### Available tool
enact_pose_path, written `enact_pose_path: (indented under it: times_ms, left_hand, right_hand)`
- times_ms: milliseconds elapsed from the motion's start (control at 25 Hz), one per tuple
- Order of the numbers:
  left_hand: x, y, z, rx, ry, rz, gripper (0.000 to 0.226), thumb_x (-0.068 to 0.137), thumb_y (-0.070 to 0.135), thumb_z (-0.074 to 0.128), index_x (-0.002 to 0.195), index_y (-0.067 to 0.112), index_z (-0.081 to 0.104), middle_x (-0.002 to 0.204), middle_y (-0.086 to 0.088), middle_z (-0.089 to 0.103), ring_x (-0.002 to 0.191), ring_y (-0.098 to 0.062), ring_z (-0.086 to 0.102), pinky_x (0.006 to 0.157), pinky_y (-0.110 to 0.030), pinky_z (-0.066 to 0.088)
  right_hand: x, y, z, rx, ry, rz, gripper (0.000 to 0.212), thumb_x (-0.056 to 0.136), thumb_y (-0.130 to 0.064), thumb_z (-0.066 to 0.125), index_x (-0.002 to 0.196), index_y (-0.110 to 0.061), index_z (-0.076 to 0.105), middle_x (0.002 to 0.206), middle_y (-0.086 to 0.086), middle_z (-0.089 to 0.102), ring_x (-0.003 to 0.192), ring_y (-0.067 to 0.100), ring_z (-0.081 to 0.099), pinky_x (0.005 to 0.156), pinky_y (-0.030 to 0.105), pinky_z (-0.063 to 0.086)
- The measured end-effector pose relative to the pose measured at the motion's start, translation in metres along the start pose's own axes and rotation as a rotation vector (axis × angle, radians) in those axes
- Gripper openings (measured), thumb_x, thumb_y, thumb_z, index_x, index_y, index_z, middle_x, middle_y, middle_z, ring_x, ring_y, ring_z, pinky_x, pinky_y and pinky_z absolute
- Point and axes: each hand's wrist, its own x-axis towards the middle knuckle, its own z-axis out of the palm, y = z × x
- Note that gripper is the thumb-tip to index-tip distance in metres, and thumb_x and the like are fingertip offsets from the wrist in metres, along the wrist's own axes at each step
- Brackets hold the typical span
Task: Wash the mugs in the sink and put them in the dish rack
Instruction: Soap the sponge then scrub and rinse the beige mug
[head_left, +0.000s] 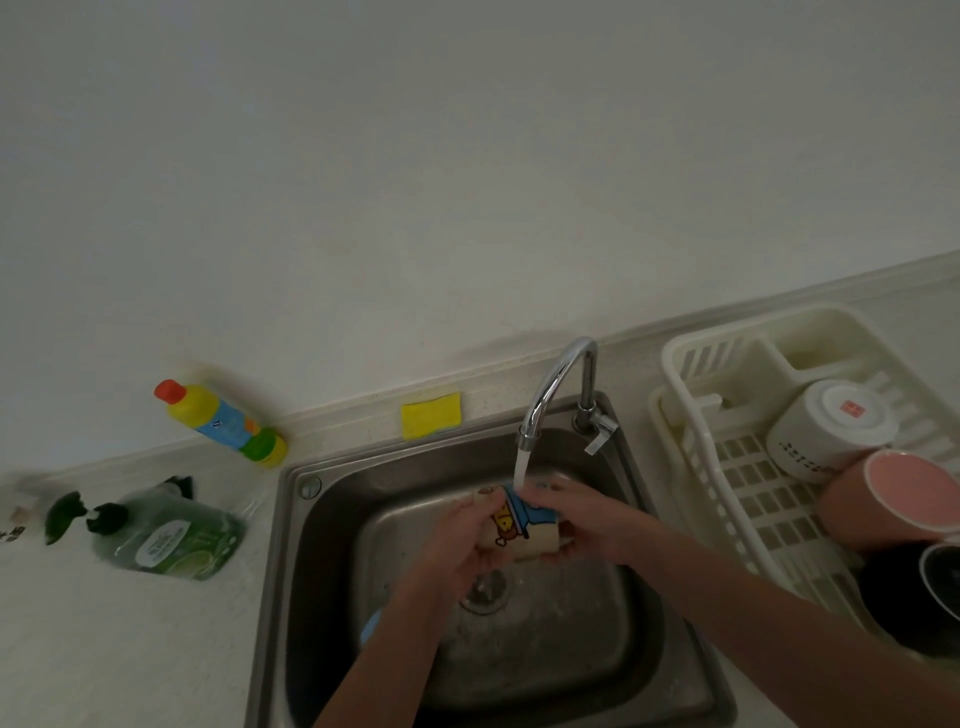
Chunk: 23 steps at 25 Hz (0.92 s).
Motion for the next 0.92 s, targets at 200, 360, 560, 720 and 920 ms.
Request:
enact_pose_path:
  times_ms: [200,360,560,720,920]
  left_hand:
    - [-0.002,-0.001,0.002,0.025,-0.022,0.014,0.031,0.091,0.03,0.066,0.111,0.008,0.066,0.108,-0.016,0.071,0.102,-0.032,0.068,0.079,-0.039,0.06]
    - [-0.003,0.0,0.002,-0.002,-0.009,0.003,0.032,0.088,0.032,0.07,0.11,0.007,0.069,0.108,-0.021,0.071,0.095,-0.031,0.067,0.07,-0.033,0.057]
    - [0.004,-0.004,-0.008,-0.002,-0.027,0.017,0.05,0.078,0.035,0.079,0.115,0.004,0.067,0.112,-0.022,0.07,0.097,-0.042,0.064,0.069,-0.031,0.05]
    - [0.009,-0.002,-0.013,-0.044,-0.015,-0.008,0.041,0.082,0.025,0.077,0.115,0.003,0.067,0.11,-0.021,0.069,0.076,-0.023,0.06,0.042,-0.019,0.043]
    - [0.004,-0.003,-0.01,0.012,-0.08,0.016,0.032,0.076,0.016,0.078,0.106,0.009,0.071,0.109,-0.021,0.069,0.096,-0.031,0.065,0.076,-0.039,0.052]
  right_hand:
    - [0.001,0.002,0.003,0.061,0.008,0.04,0.05,0.084,-0.058,0.068,0.119,-0.022,0.065,0.115,0.014,0.069,0.106,0.032,0.067,0.081,0.042,0.06]
    - [0.007,0.007,0.006,0.007,0.086,-0.099,0.041,0.08,-0.044,0.076,0.116,-0.029,0.061,0.117,0.011,0.064,0.104,0.033,0.066,0.08,0.045,0.061]
    - [0.0,0.004,0.011,0.084,0.009,0.015,0.055,0.079,-0.05,0.076,0.122,-0.021,0.059,0.116,0.016,0.065,0.103,0.032,0.066,0.075,0.034,0.057]
    - [0.006,0.008,0.007,0.097,0.027,-0.112,0.039,0.085,-0.037,0.074,0.121,-0.029,0.06,0.126,0.011,0.06,0.109,0.033,0.063,0.075,0.038,0.058]
    - [0.014,0.009,0.005,0.324,0.021,0.15,0.06,0.084,-0.062,0.063,0.122,-0.015,0.067,0.12,0.021,0.066,0.108,0.037,0.065,0.087,0.049,0.056]
